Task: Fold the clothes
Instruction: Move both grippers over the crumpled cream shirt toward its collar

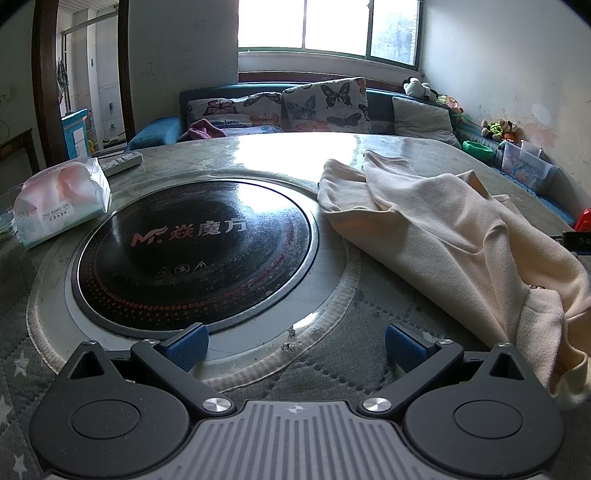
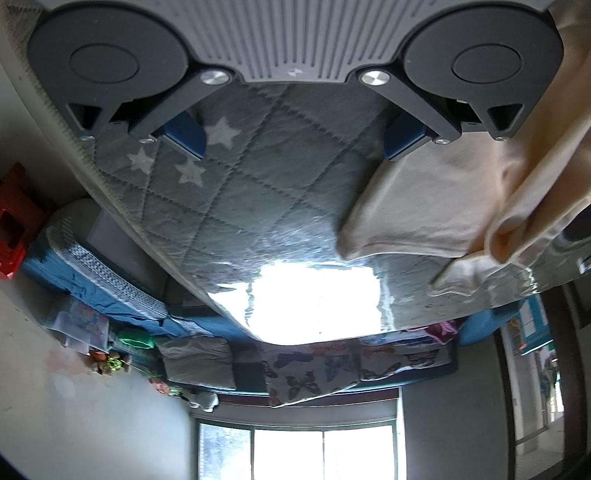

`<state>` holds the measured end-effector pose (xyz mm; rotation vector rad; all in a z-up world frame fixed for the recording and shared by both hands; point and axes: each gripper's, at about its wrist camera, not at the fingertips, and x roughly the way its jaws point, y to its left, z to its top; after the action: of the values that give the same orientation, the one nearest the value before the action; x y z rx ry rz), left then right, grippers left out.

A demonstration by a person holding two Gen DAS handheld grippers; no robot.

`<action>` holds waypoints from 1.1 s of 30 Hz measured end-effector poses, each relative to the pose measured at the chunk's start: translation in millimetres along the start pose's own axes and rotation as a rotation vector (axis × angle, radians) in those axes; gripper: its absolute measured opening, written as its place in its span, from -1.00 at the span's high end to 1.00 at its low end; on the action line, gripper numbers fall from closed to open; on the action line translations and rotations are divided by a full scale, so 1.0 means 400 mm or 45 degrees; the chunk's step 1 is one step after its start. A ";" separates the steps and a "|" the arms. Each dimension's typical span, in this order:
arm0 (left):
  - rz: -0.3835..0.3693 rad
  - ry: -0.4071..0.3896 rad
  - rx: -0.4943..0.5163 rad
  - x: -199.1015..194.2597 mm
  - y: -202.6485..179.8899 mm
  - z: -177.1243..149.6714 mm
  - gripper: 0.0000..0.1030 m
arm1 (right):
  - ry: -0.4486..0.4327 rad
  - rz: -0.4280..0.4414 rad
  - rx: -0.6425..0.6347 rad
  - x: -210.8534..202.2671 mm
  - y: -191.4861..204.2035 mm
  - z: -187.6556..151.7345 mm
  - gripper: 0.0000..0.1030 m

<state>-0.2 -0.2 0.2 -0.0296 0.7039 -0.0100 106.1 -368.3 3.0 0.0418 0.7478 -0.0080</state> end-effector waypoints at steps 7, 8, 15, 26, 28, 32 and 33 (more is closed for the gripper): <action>0.051 0.028 -0.027 -0.008 -0.018 0.003 -1.00 | -0.091 0.071 -0.088 -0.121 0.030 -0.038 -1.00; 0.047 0.012 -0.038 -0.024 -0.021 -0.002 -1.00 | -0.094 0.089 -0.098 -0.134 0.031 -0.042 -1.00; 0.063 -0.025 -0.061 -0.083 -0.057 0.001 -1.00 | -0.123 0.185 -0.185 -0.225 0.071 -0.085 -1.00; 0.064 -0.059 -0.047 -0.165 -0.136 -0.013 -1.00 | -0.144 0.253 -0.239 -0.327 0.103 -0.154 -1.00; 0.061 -0.064 -0.043 -0.175 -0.145 -0.017 -1.00 | -0.142 0.269 -0.225 -0.338 0.101 -0.166 -1.00; 0.052 -0.063 -0.030 -0.192 -0.164 -0.026 -1.00 | -0.139 0.297 -0.216 -0.355 0.103 -0.190 -1.00; 0.054 -0.063 -0.026 -0.195 -0.168 -0.028 -1.00 | -0.138 0.300 -0.218 -0.359 0.105 -0.196 -1.00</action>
<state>-66.9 -66.2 44.3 -0.0345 0.6552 0.0385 -51.7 -324.3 44.6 -0.0336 0.6294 0.2765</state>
